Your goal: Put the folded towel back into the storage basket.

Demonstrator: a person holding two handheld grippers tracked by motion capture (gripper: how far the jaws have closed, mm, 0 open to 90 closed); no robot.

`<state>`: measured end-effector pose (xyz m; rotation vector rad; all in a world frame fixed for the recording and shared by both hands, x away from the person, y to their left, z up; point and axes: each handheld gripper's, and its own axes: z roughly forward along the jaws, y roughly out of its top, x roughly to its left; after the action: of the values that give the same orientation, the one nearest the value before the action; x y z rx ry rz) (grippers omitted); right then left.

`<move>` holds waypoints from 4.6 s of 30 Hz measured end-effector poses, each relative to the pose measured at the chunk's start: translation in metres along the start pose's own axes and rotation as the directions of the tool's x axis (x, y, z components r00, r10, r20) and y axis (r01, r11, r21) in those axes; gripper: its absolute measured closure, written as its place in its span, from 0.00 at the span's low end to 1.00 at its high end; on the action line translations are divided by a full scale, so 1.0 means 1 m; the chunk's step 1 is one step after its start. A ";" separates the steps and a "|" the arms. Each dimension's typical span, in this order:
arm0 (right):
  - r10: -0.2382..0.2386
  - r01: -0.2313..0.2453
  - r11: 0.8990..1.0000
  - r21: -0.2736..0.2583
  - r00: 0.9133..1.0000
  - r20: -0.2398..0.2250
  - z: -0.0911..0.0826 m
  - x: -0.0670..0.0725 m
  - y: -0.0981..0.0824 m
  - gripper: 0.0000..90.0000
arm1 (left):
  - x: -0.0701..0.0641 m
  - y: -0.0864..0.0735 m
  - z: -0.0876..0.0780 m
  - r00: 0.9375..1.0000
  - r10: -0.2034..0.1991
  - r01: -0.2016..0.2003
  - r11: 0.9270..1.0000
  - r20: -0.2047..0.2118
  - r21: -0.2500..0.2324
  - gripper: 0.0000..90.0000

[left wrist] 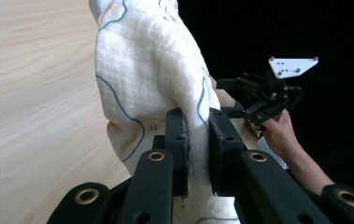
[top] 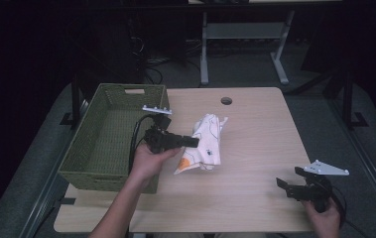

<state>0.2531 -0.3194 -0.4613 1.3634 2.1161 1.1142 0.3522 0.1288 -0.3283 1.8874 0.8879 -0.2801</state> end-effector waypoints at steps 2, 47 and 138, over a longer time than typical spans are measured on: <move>-0.002 0.002 1.000 0.002 1.000 0.000 0.000 0.000 0.000 0.16 | 0.000 0.001 -0.005 1.000 -0.005 0.005 1.000 0.002 -0.009 0.90; -0.036 0.036 0.999 0.035 0.999 -0.002 0.006 0.010 0.003 0.16 | 0.019 -0.002 -0.106 0.995 -0.026 0.016 0.995 -0.098 -0.096 0.89; -0.117 0.115 0.984 0.133 0.993 0.007 0.028 0.024 0.004 0.16 | 0.143 -0.041 -0.146 0.895 0.024 0.066 0.981 -0.445 0.184 0.66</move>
<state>0.2631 -0.2857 -0.4731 1.2821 2.2625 0.9300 0.3983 0.3286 -0.3634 2.1700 1.2237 0.0656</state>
